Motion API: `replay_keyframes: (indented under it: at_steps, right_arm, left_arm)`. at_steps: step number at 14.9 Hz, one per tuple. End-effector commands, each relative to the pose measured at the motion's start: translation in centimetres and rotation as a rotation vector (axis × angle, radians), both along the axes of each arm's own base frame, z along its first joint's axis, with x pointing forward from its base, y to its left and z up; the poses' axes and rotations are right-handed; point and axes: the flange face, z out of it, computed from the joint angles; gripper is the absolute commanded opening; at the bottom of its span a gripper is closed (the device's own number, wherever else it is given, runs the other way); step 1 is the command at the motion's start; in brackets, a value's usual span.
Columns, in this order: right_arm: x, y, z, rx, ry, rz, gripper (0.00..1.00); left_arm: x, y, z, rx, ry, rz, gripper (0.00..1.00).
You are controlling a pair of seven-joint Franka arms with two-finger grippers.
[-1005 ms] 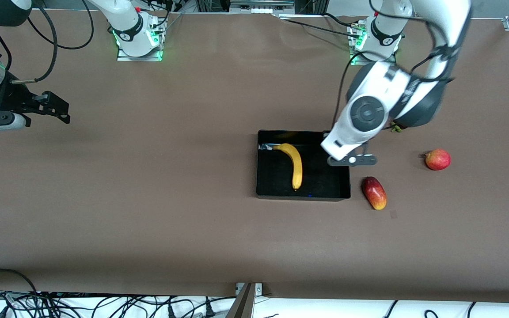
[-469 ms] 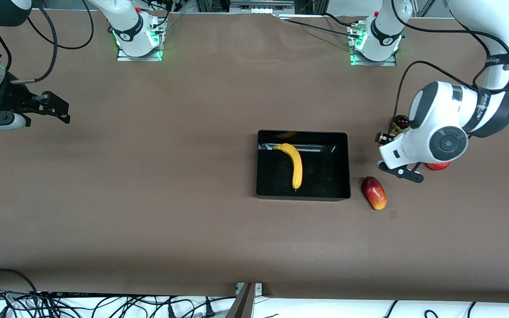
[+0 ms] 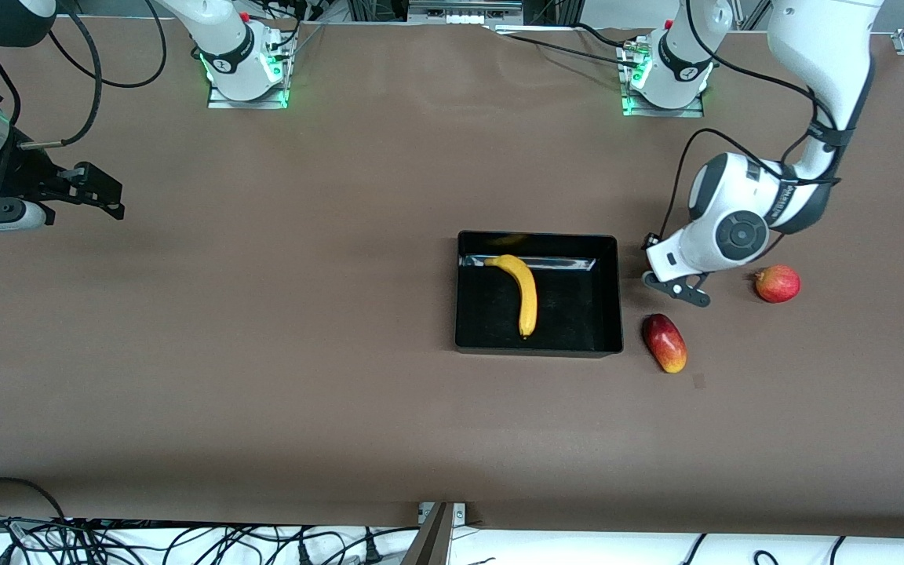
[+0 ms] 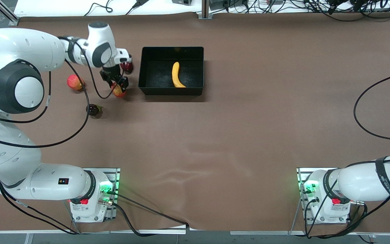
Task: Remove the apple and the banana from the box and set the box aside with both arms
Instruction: 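Grasp the red apple with the left gripper and place it beside the tray, then lower the left gripper into the tray and grasp the yellow banana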
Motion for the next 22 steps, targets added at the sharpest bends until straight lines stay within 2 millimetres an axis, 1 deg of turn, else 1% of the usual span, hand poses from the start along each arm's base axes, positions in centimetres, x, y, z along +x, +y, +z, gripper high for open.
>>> replay_keyframes:
  at_steps: [1, 3, 4, 5, 7, 8, 9, 10, 11, 12, 13, 14, 15, 16, 17, 18, 19, 21, 22]
  right_arm:
    - [0.1, -0.1, 0.4, 0.004, 0.001, -0.003, 1.0]
    - [0.1, -0.1, 0.4, 0.003, 0.0, -0.003, 1.0]
    - [0.1, -0.2, 0.4, 0.004, 0.0, -0.003, 1.0]
    - [0.1, -0.1, 0.4, 0.004, 0.0, -0.003, 1.0]
    - [0.1, -0.1, 0.4, 0.003, 0.0, -0.003, 1.0]
    - [0.1, -0.1, 0.4, 0.004, 0.001, -0.003, 1.0]
    - [0.1, -0.1, 0.4, 0.002, 0.0, -0.001, 1.0]
    - [0.1, -0.1, 0.4, 0.004, 0.0, -0.003, 1.0]
    - [0.1, -0.1, 0.4, 0.002, 0.0, -0.001, 1.0]
    - [0.1, -0.1, 0.4, 0.004, 0.0, -0.001, 1.0]
    - [0.1, -0.1, 0.4, 0.003, 0.0, -0.003, 1.0]
    - [0.1, -0.1, 0.4, 0.002, 0.0, -0.001, 1.0]
    - [0.1, -0.1, 0.4, 0.002, 0.0, 0.0, 1.0]
    - [0.1, -0.1, 0.4, 0.004, 0.0, -0.001, 1.0]
    - [0.1, -0.1, 0.4, 0.003, 0.0, -0.003, 1.0]
    - [0.1, -0.1, 0.4, 0.003, 0.0, -0.003, 1.0]
    - [0.1, -0.1, 0.4, 0.004, 0.001, -0.003, 1.0]
    - [0.1, -0.2, 0.4, 0.004, 0.001, -0.003, 1.0]
    - [0.1, -0.2, 0.4, 0.004, 0.001, -0.003, 1.0]
  left_arm:
    - [-0.9, -0.4, 1.1, 0.019, -0.028, 0.009, 1.0]
    - [-0.6, -0.6, 2.5, 0.023, -0.032, 0.008, 1.0]
    - [0.2, -0.7, 4.1, 0.024, -0.05, 0.011, 1.0]
    - [1.1, -1.3, 6.1, 0.021, -0.054, 0.013, 1.0]
    - [3.4, -3.8, 11.2, 0.025, -0.055, 0.004, 1.0]
    - [4.4, -5.1, 13.4, 0.036, -0.055, 0.029, 1.0]
    - [5.0, -7.3, 14.2, 0.015, -0.063, 0.057, 1.0]
    - [5.3, -9.1, 14.0, -0.031, -0.05, 0.12, 1.0]
    - [5.3, -11.6, 13.9, -0.079, -0.034, 0.183, 1.0]
    - [5.8, -14.1, 13.8, -0.101, -0.059, 0.219, 1.0]
    - [6.0, -16.6, 13.2, -0.108, -0.085, 0.267, 1.0]
    - [5.6, -19.2, 11.9, -0.114, -0.103, 0.323, 1.0]
    - [5.6, -21.3, 10.7, -0.134, -0.14, 0.378, 1.0]
    - [5.4, -23.2, 8.9, -0.157, -0.169, 0.401, 1.0]
    - [4.9, -25.4, 6.6, -0.177, -0.199, 0.384, 1.0]
    - [4.6, -26.4, 4.8, -0.188, -0.221, 0.378, 1.0]
    - [4.5, -26.9, 3.4, -0.184, -0.243, 0.372, 1.0]
    - [3.9, -27.8, 1.1, -0.163, -0.279, 0.337, 1.0]
    - [3.5, -28.1, 0.5, -0.149, -0.286, 0.306, 1.0]
